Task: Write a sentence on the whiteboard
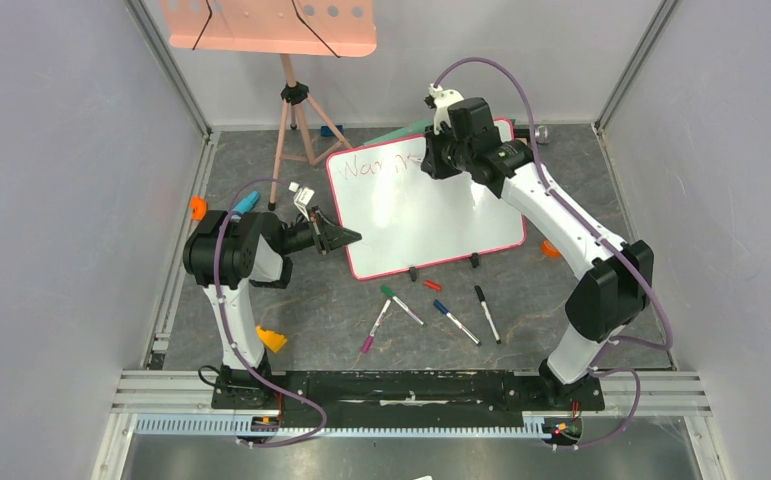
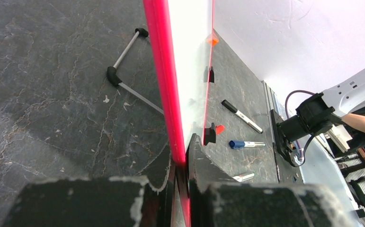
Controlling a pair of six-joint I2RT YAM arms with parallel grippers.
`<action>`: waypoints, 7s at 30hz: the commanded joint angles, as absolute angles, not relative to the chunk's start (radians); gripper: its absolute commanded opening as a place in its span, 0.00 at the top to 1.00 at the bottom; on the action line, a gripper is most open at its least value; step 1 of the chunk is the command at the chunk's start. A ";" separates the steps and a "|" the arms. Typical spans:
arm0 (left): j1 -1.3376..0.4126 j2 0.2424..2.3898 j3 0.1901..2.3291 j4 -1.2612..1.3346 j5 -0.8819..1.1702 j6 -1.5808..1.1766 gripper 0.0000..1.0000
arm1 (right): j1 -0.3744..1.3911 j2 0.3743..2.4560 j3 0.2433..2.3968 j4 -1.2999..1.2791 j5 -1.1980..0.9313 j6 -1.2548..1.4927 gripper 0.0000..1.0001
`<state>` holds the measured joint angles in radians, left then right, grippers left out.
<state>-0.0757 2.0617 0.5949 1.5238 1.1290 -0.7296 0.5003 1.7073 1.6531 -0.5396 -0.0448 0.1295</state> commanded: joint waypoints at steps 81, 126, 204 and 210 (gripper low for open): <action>-0.074 2.109 0.575 1.557 1.068 -0.441 0.91 | 0.471 1.612 1.505 -0.488 -0.006 0.097 1.00; -0.074 2.114 0.581 1.557 1.072 -0.449 0.91 | 0.458 1.640 1.642 -0.412 0.014 0.089 1.00; -0.074 2.118 0.588 1.557 1.081 -0.455 0.90 | 0.433 1.476 1.509 -0.462 0.010 0.098 1.00; -0.082 2.116 0.585 1.557 1.078 -0.409 0.90 | 0.431 1.429 1.445 -0.434 0.003 0.104 1.00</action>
